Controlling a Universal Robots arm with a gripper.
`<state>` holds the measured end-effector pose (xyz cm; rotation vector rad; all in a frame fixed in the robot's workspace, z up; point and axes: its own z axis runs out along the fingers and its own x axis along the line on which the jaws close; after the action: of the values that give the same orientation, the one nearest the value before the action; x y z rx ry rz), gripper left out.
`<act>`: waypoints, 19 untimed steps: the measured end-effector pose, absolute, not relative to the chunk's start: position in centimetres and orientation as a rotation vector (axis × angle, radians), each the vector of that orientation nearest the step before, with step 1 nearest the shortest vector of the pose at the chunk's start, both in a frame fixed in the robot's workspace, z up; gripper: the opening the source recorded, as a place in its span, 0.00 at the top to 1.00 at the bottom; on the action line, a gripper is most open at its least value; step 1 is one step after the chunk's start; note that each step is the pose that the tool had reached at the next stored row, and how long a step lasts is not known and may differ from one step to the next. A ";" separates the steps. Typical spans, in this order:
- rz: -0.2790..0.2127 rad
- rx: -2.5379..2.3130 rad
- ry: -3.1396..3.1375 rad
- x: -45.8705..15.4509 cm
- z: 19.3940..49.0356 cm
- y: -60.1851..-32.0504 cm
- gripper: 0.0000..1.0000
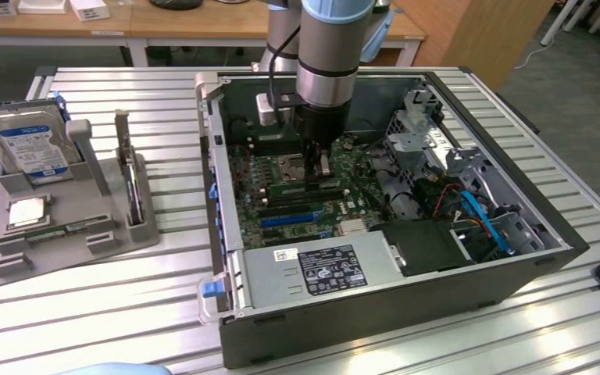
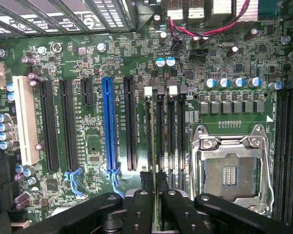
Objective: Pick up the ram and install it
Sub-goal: 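Insert the ram into the slot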
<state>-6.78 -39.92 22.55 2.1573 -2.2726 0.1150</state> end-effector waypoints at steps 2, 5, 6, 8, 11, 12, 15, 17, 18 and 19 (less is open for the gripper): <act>0.125 2.162 -2.259 -6.8 22.5 -39.9 0.87; 0.126 2.160 -2.260 -6.9 22.4 -39.9 0.87; 0.126 2.160 -2.261 -6.9 22.4 -39.9 0.87; 0.126 2.159 -2.261 -6.9 22.4 -39.9 0.87; 0.126 2.158 -2.262 -6.9 22.4 -39.9 0.87; 0.126 2.157 -2.264 -7.0 22.4 -39.9 0.87; 0.126 2.144 -2.275 -7.0 22.4 -39.9 0.87; 0.126 2.134 -2.283 -6.9 22.4 -39.9 0.87; 0.126 2.131 -2.286 -6.9 22.4 -39.9 0.87; 0.126 2.129 -2.289 -6.9 22.4 -39.9 0.87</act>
<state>-6.94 -39.94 22.40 2.1285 -2.2886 0.1256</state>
